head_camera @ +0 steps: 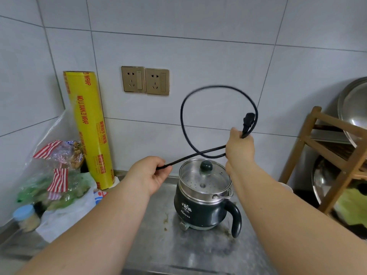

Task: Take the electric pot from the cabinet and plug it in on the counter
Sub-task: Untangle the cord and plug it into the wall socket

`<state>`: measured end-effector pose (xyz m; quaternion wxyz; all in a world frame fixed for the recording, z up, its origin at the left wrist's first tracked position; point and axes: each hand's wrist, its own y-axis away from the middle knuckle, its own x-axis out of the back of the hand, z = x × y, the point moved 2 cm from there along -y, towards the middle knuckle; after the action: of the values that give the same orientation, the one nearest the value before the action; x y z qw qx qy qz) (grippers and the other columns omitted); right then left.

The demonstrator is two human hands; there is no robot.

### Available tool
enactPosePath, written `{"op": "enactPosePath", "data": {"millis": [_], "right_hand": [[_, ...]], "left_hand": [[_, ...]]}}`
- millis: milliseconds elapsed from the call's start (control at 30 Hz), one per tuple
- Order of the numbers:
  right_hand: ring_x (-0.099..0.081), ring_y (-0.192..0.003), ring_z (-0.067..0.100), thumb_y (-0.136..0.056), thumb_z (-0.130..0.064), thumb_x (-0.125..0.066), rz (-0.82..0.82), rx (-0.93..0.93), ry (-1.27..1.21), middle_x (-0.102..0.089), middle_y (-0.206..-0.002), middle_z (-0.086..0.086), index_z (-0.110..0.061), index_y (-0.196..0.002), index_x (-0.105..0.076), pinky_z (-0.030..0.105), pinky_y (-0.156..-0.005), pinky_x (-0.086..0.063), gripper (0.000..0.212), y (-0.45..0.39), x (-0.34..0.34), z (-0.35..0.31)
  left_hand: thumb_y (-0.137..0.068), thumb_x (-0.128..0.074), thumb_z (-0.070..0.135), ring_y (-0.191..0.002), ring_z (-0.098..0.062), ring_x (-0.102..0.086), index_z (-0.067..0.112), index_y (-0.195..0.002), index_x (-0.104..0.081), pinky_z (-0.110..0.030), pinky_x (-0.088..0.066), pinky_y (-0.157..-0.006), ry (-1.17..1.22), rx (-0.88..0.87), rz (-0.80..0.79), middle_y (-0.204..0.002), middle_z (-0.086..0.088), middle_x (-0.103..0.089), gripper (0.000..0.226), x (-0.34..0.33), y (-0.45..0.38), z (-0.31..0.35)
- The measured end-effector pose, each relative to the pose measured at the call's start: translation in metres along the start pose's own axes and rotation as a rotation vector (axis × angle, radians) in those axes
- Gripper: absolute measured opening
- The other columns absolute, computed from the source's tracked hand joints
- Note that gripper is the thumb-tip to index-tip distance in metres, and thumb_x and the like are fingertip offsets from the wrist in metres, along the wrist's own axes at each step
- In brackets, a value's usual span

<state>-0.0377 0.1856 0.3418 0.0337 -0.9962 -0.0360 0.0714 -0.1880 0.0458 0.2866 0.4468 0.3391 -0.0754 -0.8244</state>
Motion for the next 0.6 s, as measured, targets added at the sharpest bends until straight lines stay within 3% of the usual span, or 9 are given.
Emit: {"op": "enactPosePath", "data": {"millis": [100, 233, 333, 400, 467, 533, 600], "right_hand": [[-0.046, -0.060, 0.017, -0.087, -0.052, -0.047, 0.007, 0.207, 0.112, -0.045, -0.063, -0.004, -0.020, -0.084, -0.049, 0.030, -0.061, -0.041, 0.032, -0.002, -0.001, -0.006], [-0.037, -0.054, 0.019, -0.087, -0.057, -0.042, -0.074, 0.278, 0.115, -0.040, -0.059, -0.006, -0.027, -0.068, -0.045, 0.034, -0.059, -0.038, 0.035, 0.003, -0.006, -0.014], [-0.039, -0.050, 0.019, -0.086, -0.061, -0.036, -0.160, 0.217, 0.267, -0.044, -0.058, -0.001, -0.011, -0.086, -0.059, 0.033, -0.053, -0.038, 0.055, 0.004, -0.008, -0.020], [-0.036, -0.044, 0.019, -0.084, -0.057, -0.045, -0.274, 0.147, 0.430, -0.039, -0.055, 0.001, 0.000, -0.091, -0.058, 0.028, -0.045, -0.034, 0.060, 0.003, -0.005, -0.025], [-0.029, -0.039, 0.015, -0.084, -0.043, -0.056, -0.449, 0.124, 0.571, -0.034, -0.054, 0.001, 0.003, -0.084, -0.056, 0.024, -0.042, -0.027, 0.047, 0.004, -0.001, -0.028], [-0.027, -0.039, 0.012, -0.085, -0.028, -0.059, -0.648, 0.160, 0.670, -0.035, -0.052, -0.001, -0.006, -0.084, -0.064, 0.023, -0.040, -0.025, 0.023, 0.010, 0.001, -0.033], [-0.031, -0.041, 0.010, -0.085, -0.017, -0.061, -0.840, 0.215, 0.738, -0.042, -0.047, -0.007, -0.021, -0.083, -0.072, 0.022, -0.042, -0.030, 0.012, 0.019, -0.001, -0.042]], "left_hand": [[-0.086, -0.049, -0.006, -0.065, -0.021, -0.056, 0.000, -0.086, -0.059, -0.019, -0.050, -0.035, -0.031, -0.098, 0.031, -0.081, -0.013, -0.052, 0.012, 0.004, -0.001, 0.006], [-0.087, -0.046, -0.006, -0.064, -0.020, -0.061, 0.011, -0.107, -0.058, -0.024, -0.058, -0.049, -0.096, -0.316, 0.128, -0.089, -0.010, -0.053, 0.028, 0.007, 0.003, 0.023], [-0.087, -0.048, -0.002, -0.058, -0.020, -0.065, 0.024, -0.107, -0.048, -0.030, -0.060, -0.061, -0.053, -0.564, 0.316, -0.107, -0.011, -0.056, 0.032, 0.018, 0.010, 0.050], [-0.088, -0.045, 0.000, -0.066, -0.020, -0.066, 0.028, -0.105, -0.040, -0.026, -0.057, -0.055, 0.051, -0.742, 0.367, -0.119, -0.010, -0.050, 0.033, 0.028, 0.018, 0.074], [-0.089, -0.043, 0.001, -0.070, -0.015, -0.069, 0.028, -0.108, -0.035, -0.020, -0.055, -0.053, 0.143, -0.902, 0.373, -0.118, -0.007, -0.046, 0.034, 0.034, 0.029, 0.100], [-0.087, -0.045, 0.001, -0.054, -0.008, -0.067, 0.026, -0.110, -0.033, -0.021, -0.056, -0.055, 0.195, -1.036, 0.345, -0.107, -0.006, -0.053, 0.036, 0.032, 0.042, 0.122], [-0.084, -0.048, 0.001, -0.056, -0.010, -0.066, 0.025, -0.108, -0.034, -0.022, -0.056, -0.058, 0.206, -1.114, 0.297, -0.101, -0.008, -0.058, 0.037, 0.024, 0.054, 0.139]]}}
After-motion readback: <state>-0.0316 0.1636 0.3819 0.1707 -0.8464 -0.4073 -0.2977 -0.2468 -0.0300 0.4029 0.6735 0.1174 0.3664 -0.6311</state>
